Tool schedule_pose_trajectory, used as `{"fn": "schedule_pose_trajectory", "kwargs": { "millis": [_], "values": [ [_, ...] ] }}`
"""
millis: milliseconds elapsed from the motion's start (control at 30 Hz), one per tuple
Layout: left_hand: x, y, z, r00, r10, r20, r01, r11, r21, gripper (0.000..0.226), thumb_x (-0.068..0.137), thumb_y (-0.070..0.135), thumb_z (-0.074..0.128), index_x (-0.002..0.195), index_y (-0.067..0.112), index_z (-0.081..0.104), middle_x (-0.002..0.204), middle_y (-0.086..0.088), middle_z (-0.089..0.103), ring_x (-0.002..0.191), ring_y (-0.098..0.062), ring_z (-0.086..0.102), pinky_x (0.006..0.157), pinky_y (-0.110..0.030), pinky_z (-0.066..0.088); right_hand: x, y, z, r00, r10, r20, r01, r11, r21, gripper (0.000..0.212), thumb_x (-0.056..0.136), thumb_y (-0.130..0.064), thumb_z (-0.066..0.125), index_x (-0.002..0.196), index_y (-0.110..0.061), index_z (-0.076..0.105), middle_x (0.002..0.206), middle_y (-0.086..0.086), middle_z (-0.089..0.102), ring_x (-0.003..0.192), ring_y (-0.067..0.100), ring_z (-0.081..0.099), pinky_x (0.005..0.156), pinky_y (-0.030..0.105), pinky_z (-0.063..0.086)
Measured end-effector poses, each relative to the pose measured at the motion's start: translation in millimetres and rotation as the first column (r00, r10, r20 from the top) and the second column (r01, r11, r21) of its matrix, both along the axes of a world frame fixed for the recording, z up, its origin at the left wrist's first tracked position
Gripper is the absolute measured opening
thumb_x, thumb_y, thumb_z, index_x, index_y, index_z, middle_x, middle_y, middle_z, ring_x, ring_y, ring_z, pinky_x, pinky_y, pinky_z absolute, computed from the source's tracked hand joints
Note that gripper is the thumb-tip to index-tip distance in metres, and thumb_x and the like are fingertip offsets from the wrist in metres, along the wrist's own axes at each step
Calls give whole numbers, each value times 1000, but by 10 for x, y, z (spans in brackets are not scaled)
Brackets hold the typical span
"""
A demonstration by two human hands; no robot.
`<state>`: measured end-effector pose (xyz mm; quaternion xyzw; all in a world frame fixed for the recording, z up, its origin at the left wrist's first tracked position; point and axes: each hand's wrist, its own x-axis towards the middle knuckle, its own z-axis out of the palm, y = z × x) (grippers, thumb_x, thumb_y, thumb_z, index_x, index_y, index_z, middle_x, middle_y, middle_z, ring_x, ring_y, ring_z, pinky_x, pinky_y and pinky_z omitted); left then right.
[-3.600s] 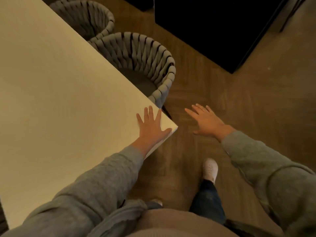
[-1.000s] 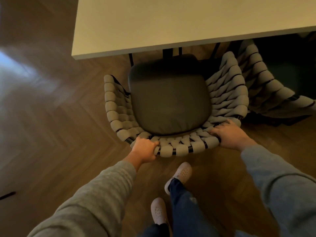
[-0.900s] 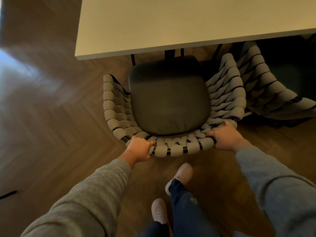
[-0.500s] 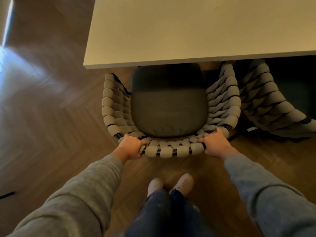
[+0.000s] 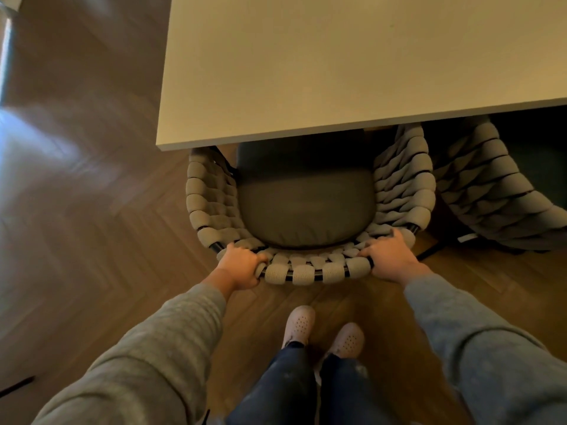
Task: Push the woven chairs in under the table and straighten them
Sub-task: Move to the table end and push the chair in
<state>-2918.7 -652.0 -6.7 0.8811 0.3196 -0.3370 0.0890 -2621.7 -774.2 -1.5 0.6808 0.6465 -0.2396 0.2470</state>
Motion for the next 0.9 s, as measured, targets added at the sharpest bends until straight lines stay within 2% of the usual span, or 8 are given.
{"fn": "schedule_pose_trajectory", "kwargs": {
  "millis": [200,333,567,733,900],
  "values": [
    [80,-149,-59,1000,13,15,-13,1000,-5,35,89,41,49,123,30,51,106,2,65,106,-24,57,96,-44,34,64,-115,7,1000,-17,0,17,999,-39,36,92,-34,52,127,-43,55,130,-8,53,130,19,41,115,59,4],
    [115,-162,-72,1000,12,-3,-12,1000,-3,39,88,40,49,126,31,48,109,1,65,108,-24,58,96,-44,33,86,-122,37,1000,3,8,-2,998,-65,39,92,-34,53,131,-42,51,133,-7,50,131,20,39,115,58,7],
    [257,-205,-80,998,50,32,-49,998,-35,34,88,40,50,121,31,53,100,4,66,101,-22,59,97,-45,34,250,-70,68,999,33,31,-31,997,-68,35,92,-35,53,126,-43,54,130,-7,51,128,21,41,115,58,10],
    [240,-232,-103,998,55,7,-55,998,-20,37,88,43,49,123,32,51,104,4,65,106,-22,57,100,-45,35,186,-107,87,995,49,82,-43,996,-72,33,93,-34,50,126,-40,56,127,-5,52,125,23,45,113,54,14],
    [287,-248,-76,998,52,-19,-53,997,-52,38,88,42,50,124,31,51,108,4,65,109,-22,56,101,-46,34,212,-120,58,998,27,56,-23,996,-82,33,94,-36,52,126,-41,55,129,-4,51,127,23,44,114,57,10]
  ]
}}
